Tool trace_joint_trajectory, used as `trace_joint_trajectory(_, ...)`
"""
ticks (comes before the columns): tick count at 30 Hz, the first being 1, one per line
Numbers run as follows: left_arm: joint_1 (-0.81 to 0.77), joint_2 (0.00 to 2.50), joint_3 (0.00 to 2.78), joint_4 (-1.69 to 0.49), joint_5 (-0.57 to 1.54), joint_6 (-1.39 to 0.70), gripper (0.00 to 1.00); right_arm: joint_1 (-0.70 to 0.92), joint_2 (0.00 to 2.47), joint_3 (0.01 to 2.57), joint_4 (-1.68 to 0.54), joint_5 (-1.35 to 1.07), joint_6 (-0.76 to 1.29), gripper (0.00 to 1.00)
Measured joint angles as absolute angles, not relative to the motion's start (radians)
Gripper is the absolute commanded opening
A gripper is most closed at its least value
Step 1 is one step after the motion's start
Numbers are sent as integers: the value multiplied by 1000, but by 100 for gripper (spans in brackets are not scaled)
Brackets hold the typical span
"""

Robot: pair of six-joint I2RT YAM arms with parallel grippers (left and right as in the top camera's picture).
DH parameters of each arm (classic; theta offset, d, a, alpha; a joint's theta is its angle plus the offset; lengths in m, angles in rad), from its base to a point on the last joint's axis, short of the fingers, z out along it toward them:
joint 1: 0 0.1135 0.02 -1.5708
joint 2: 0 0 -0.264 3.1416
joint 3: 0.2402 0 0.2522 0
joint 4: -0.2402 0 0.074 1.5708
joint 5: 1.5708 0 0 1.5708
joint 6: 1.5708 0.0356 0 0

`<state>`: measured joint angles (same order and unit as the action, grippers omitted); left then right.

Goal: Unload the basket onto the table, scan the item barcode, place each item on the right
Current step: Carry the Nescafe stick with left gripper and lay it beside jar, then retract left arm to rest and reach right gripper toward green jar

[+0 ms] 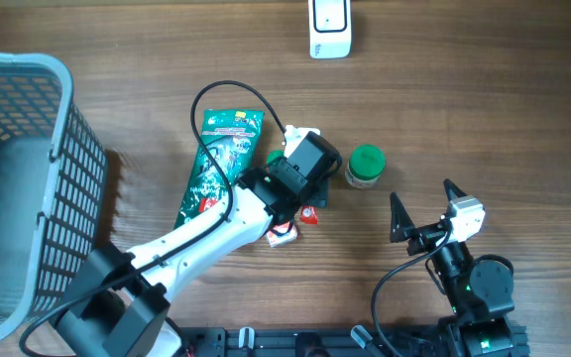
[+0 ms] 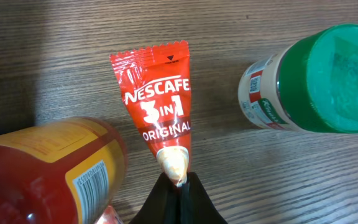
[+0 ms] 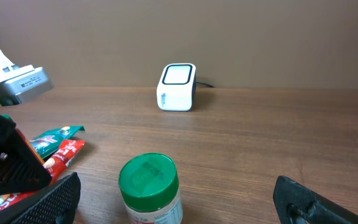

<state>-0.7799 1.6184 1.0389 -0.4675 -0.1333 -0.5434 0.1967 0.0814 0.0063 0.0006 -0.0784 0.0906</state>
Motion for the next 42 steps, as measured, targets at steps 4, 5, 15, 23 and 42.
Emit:
trace_joint_trajectory(4,-822,1641,1039,-460,-145,-486,4,197,81,6,1,-78,91,100)
trace_joint_trajectory(5,-849,1663,1039,-464,-147,-458,4,197,81,6,1,-78,91,100)
trace_joint_trajectory(15,-899,1750,1039,-464,-239,-409,46,197,81,6,1,-78,91,100)
trace_joint_trajectory(23,-899,1705,1118,-605,-330,-397,100,197,81,6,1,-78,91,100)
trace_joint_trajectory(42,-623,1108,1427,-441,-653,-129,100,197,81,6,1,-78,90,100)
